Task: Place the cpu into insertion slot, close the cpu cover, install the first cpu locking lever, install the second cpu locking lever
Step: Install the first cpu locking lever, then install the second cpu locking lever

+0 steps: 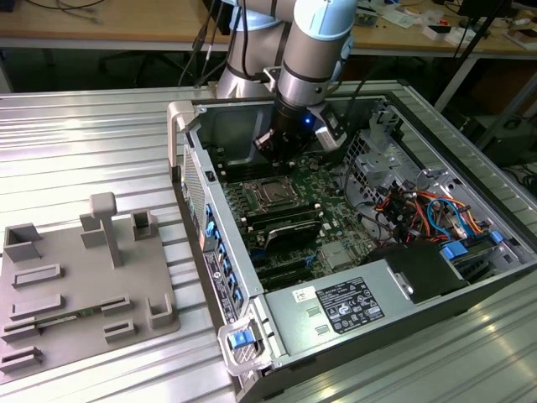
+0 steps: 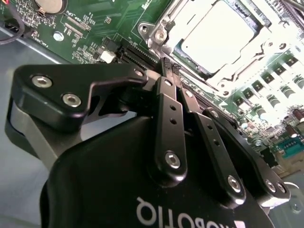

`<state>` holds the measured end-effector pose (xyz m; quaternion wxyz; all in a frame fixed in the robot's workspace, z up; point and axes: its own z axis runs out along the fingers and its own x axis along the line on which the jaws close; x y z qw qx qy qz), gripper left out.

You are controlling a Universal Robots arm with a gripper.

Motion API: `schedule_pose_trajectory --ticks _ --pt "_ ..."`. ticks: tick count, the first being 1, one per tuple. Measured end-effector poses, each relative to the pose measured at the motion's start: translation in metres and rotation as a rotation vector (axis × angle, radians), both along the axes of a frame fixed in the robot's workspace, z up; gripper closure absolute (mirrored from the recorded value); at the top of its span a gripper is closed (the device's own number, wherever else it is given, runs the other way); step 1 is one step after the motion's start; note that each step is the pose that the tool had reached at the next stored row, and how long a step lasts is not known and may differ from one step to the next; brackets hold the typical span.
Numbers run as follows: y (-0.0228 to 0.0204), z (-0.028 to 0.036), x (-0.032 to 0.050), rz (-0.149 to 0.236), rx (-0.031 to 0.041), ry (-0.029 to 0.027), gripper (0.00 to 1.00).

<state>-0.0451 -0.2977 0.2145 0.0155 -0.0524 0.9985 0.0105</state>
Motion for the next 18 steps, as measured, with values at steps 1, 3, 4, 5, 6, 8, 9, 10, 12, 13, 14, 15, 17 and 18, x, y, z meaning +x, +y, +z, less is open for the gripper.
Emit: schedule_pose_trajectory --ticks 1,3,4,5,6,8,9,10,12,13,14,15,17,18 --pt "-0.0002 0.0006 0.0000 0.000 0.0000 0.0000 0.89" --pt "-0.0019 0.0010 0.0000 0.000 0.0000 0.0000 0.89" --pt "-0.0026 0.0010 0.0000 0.000 0.0001 0.0000 0.89" --pt "-0.0030 0.0010 0.0000 0.000 0.0001 0.0000 0.89" --pt "-0.0032 0.0010 0.0000 0.000 0.0001 0.0000 0.89" --pt "-0.0058 0.0010 0.0000 0.000 0.0001 0.0000 0.89" --pt "-0.0058 0.0010 0.0000 0.000 0.0001 0.0000 0.89" --pt "-0.0059 0.0010 0.0000 0.000 0.0001 0.0000 0.89" --pt "-0.0060 0.0010 0.0000 0.000 0.0000 0.0001 0.89" --pt "-0.0060 0.0010 0.0000 0.000 0.0000 0.0001 0.89" --pt "-0.0060 0.0008 0.0000 0.000 0.0001 0.0000 0.89" --pt "-0.0060 0.0006 0.0000 0.000 0.0000 0.0000 0.89" --pt "-0.0060 0.0006 0.0000 0.000 0.0001 0.0000 0.89" --pt "-0.0060 0.0006 0.0000 0.000 0.0001 0.0000 0.89"
